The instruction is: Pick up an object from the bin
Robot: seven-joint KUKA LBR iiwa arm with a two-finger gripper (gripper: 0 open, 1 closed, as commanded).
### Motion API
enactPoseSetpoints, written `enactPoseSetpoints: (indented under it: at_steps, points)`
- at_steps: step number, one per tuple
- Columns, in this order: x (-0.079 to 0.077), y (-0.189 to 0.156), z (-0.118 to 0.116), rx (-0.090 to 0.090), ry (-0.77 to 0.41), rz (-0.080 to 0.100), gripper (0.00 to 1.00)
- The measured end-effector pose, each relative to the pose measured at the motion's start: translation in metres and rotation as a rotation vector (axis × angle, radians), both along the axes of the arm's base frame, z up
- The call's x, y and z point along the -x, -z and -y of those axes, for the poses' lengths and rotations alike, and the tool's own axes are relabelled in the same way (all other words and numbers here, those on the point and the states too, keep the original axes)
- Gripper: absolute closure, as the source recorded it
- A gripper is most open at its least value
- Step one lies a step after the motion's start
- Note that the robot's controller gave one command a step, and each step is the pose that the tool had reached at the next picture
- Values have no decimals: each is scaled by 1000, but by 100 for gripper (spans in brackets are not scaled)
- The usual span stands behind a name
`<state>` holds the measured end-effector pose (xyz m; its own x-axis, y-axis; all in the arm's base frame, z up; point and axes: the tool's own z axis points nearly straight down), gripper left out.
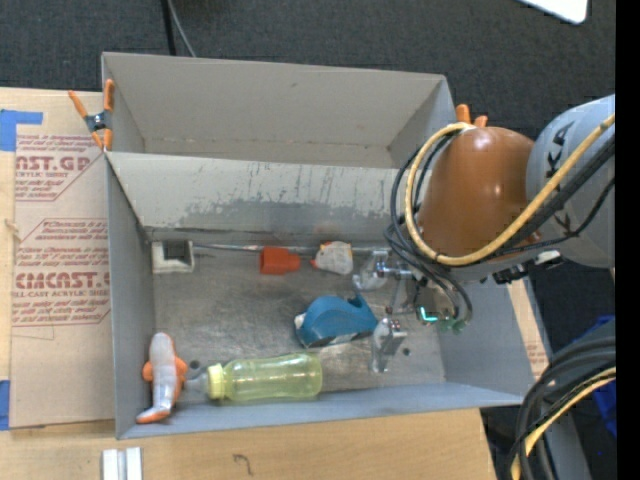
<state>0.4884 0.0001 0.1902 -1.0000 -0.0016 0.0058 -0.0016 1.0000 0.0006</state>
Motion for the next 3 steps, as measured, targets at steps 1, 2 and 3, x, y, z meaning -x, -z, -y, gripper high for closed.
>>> enactPoseSetpoints:
  at_steps: [1,2,3]
  points:
    - [-2,-2,0,0,0,6,0]
    - [-25,101,5,1,19,74,100]
    - [-25,101,5,1,19,74,100]
